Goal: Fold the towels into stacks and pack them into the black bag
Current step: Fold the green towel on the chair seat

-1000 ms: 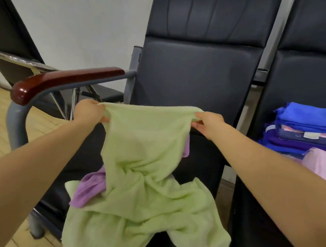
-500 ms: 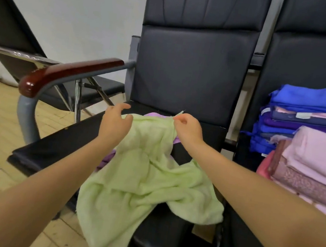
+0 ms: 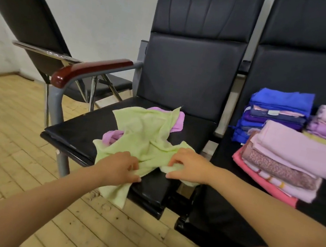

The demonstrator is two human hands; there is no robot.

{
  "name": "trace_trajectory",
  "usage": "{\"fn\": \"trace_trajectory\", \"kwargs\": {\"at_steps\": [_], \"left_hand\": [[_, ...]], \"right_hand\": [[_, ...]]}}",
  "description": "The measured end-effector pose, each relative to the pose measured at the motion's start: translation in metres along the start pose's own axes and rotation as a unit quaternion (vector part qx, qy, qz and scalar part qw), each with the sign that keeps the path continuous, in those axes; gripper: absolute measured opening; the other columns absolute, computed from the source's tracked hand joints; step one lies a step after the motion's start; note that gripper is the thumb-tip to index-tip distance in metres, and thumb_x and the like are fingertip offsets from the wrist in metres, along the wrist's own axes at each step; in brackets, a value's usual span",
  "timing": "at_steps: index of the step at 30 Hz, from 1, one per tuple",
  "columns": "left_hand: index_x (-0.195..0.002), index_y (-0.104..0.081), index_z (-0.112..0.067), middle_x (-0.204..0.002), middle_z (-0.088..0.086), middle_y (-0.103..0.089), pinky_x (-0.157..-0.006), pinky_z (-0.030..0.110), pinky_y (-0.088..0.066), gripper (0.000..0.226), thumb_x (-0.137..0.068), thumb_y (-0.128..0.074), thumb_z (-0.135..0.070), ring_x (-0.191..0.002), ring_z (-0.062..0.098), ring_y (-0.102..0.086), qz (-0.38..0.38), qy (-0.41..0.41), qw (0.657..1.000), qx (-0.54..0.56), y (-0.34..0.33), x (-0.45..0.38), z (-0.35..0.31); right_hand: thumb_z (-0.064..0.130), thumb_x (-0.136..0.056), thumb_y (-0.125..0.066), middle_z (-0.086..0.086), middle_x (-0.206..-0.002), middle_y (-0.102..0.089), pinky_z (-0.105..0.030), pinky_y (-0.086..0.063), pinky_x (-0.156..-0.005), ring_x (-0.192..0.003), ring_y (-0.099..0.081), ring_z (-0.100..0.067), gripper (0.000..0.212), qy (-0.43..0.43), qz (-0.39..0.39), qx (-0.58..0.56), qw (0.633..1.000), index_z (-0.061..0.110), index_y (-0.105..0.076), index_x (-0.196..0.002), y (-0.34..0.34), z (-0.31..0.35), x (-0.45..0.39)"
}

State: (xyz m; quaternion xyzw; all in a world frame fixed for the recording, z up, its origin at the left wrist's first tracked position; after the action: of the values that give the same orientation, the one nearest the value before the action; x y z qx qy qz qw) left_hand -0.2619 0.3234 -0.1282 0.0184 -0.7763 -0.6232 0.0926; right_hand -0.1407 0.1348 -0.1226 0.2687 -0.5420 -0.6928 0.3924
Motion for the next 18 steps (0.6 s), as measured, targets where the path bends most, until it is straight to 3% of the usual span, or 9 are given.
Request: {"fn": "trace_trajectory", "kwargs": {"at_steps": [2, 5, 7, 9, 11, 12, 14, 16, 18], "left_hand": [[-0.107, -0.061, -0.022, -0.101, -0.004, -0.054, -0.086, 0.029, -0.043, 0.022, -0.091, -0.057, -0.038, -0.095, 0.014, -0.051, -0.023, -0.024, 0.999, -0.042, 0.0, 0.0, 0.001], [-0.104, -0.056, -0.013, -0.097, 0.003, -0.058, -0.082, 0.032, -0.044, 0.018, -0.097, -0.046, -0.026, -0.094, 0.02, -0.055, -0.048, -0.04, 0.996, -0.055, 0.003, 0.0, -0.004], [-0.102, -0.052, -0.005, -0.091, 0.007, -0.055, -0.074, 0.03, -0.039, 0.017, -0.099, -0.041, -0.017, -0.088, 0.023, -0.053, -0.095, 0.001, 0.99, 0.101, 0.016, -0.003, -0.004], [-0.108, -0.057, -0.004, -0.098, 0.007, -0.054, -0.08, 0.029, -0.037, 0.023, -0.1, -0.039, -0.015, -0.094, 0.022, -0.05, -0.166, 0.049, 0.944, 0.28, 0.039, -0.006, 0.0], [-0.109, -0.06, -0.013, -0.1, 0.0, -0.056, -0.085, 0.033, -0.04, 0.024, -0.099, -0.038, -0.02, -0.096, 0.019, -0.051, -0.199, 0.065, 0.902, 0.378, 0.057, -0.007, 0.0], [-0.104, -0.059, -0.017, -0.096, -0.003, -0.057, -0.081, 0.033, -0.041, 0.021, -0.098, -0.041, -0.024, -0.093, 0.017, -0.052, -0.212, 0.051, 0.909, 0.356, 0.063, -0.006, -0.002], [-0.101, -0.056, -0.024, -0.091, -0.009, -0.058, -0.075, 0.032, -0.044, 0.017, -0.094, -0.052, -0.039, -0.087, 0.013, -0.054, -0.214, 0.021, 0.96, 0.177, 0.065, -0.004, -0.004], [-0.11, -0.055, -0.03, -0.096, -0.011, -0.059, -0.079, 0.032, -0.046, 0.032, -0.089, -0.055, -0.053, -0.091, 0.014, -0.057, -0.172, -0.001, 0.984, 0.044, 0.054, -0.011, 0.004], [-0.117, -0.058, -0.027, -0.104, -0.007, -0.061, -0.089, 0.032, -0.044, 0.036, -0.094, -0.045, -0.053, -0.105, 0.018, -0.057, -0.112, -0.004, 0.993, 0.035, 0.041, -0.019, 0.018]], "right_hand": [[0.044, -0.087, -0.062, 0.003, -0.115, -0.054, -0.032, -0.042, -0.094, -0.111, -0.046, -0.014, 0.032, 0.0, -0.025, 0.018, 1.0, 0.024, -0.065, -0.112, 0.002, -0.005, 0.003], [0.025, -0.095, -0.05, 0.001, -0.104, -0.057, -0.031, -0.042, -0.082, -0.101, -0.052, -0.019, 0.018, 0.0, -0.044, 0.055, 0.998, 0.017, -0.063, -0.103, 0.003, -0.004, 0.004], [0.017, -0.098, -0.042, 0.001, -0.09, -0.054, -0.03, -0.038, -0.071, -0.089, -0.051, -0.02, 0.015, -0.037, -0.092, -0.088, 0.991, 0.017, -0.054, -0.089, 0.01, -0.003, 0.004], [0.014, -0.098, -0.039, 0.002, -0.085, -0.052, -0.03, -0.037, -0.068, -0.083, -0.049, -0.016, 0.018, -0.078, -0.173, -0.29, 0.938, 0.018, -0.051, -0.085, 0.022, -0.004, 0.001], [0.017, -0.097, -0.044, 0.004, -0.084, -0.053, -0.027, -0.037, -0.066, -0.078, -0.048, -0.011, 0.015, -0.072, -0.232, -0.361, 0.9, 0.018, -0.053, -0.085, 0.036, -0.001, 0.001], [0.022, -0.095, -0.049, 0.005, -0.084, -0.054, -0.025, -0.038, -0.065, -0.075, -0.049, -0.009, 0.011, -0.053, -0.239, -0.346, 0.906, 0.019, -0.054, -0.086, 0.04, 0.002, 0.0], [0.032, -0.09, -0.061, 0.009, -0.086, -0.058, -0.02, -0.04, -0.064, -0.076, -0.053, -0.005, 0.011, -0.024, -0.211, -0.286, 0.934, 0.023, -0.056, -0.09, 0.04, 0.007, -0.004], [0.033, -0.09, -0.062, 0.011, -0.088, -0.06, -0.016, -0.04, -0.065, -0.08, -0.056, -0.006, 0.008, -0.015, -0.186, -0.249, 0.95, 0.028, -0.056, -0.088, 0.033, 0.005, -0.01], [0.029, -0.095, -0.055, 0.005, -0.09, -0.063, -0.022, -0.043, -0.069, -0.084, -0.058, -0.013, 0.012, -0.035, -0.179, -0.236, 0.954, 0.021, -0.06, -0.088, 0.024, -0.005, -0.014]]}}
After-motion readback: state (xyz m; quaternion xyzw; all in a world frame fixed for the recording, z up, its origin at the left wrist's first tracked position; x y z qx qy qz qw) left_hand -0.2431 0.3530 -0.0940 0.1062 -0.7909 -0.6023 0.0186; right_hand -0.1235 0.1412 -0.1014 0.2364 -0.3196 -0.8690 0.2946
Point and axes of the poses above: each hand's wrist, its own x-axis away from the middle knuckle, its own y-axis out of the back of the hand, z = x × y, the point moved 3 cm from there along -x, towards the middle knuckle
